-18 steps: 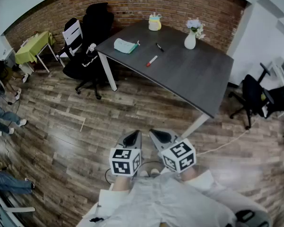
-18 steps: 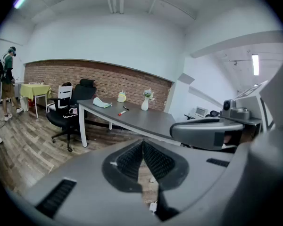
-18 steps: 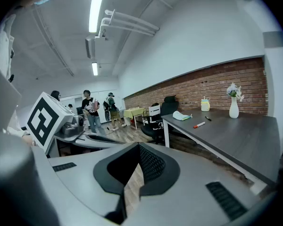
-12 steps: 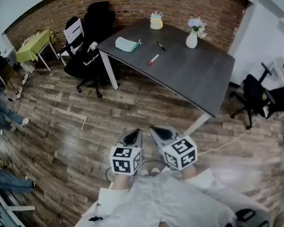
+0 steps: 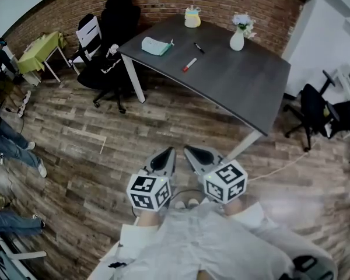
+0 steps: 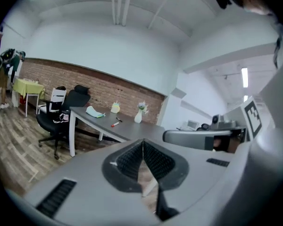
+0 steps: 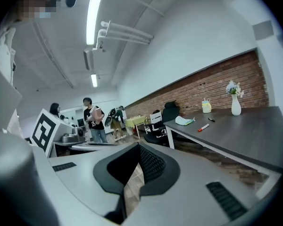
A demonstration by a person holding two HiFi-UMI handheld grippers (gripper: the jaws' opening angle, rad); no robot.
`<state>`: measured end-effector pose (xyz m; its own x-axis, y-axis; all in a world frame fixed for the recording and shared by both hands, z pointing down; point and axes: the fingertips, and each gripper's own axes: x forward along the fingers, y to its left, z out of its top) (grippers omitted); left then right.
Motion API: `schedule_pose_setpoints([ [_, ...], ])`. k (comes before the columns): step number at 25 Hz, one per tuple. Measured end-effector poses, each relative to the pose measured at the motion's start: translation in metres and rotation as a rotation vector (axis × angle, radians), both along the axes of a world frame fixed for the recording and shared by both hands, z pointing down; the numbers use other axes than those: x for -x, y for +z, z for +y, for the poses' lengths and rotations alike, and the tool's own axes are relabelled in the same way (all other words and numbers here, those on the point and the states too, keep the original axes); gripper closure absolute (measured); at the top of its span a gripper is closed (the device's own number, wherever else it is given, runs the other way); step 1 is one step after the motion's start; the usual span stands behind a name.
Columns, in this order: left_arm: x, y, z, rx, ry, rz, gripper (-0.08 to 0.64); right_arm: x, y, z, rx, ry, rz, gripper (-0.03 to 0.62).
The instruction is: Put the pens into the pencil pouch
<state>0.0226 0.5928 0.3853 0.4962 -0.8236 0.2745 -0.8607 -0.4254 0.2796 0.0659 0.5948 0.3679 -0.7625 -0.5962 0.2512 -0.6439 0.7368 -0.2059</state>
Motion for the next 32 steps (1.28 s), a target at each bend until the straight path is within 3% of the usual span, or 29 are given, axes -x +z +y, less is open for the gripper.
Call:
schedule_pose_setpoints([
  [3, 0.010, 0.004, 0.001, 0.002, -0.010, 0.004, 0.551, -0.001, 0.002, 0.000, 0.020, 0.028, -0.044, 0.586],
  [6, 0.020, 0.017, 0.004, 0.033, -0.010, -0.040, 0.551, 0.003, 0.009, 0.001, 0.012, 0.049, -0.017, 0.586],
  [12, 0.030, 0.032, 0.008, 0.067, -0.008, -0.037, 0.533, 0.006, 0.031, 0.013, 0.038, 0.102, 0.041, 0.583],
  [15, 0.027, 0.036, 0.008, 0.082, 0.003, -0.035, 0.484, 0.005, 0.037, 0.012, 0.051, 0.104, 0.068, 0.508],
  [19, 0.029, 0.042, 0.002, 0.101, 0.004, -0.038, 0.471, 0.007, 0.040, 0.002, 0.061, 0.100, 0.078, 0.508],
  [24, 0.038, 0.048, -0.025, 0.125, 0.003, -0.043, 0.468, 0.016, 0.047, -0.029, 0.077, 0.072, 0.087, 0.508],
  [32, 0.055, 0.050, -0.110, 0.144, 0.010, -0.077, 0.468, 0.031, 0.044, -0.125, 0.071, 0.062, 0.068, 0.508],
])
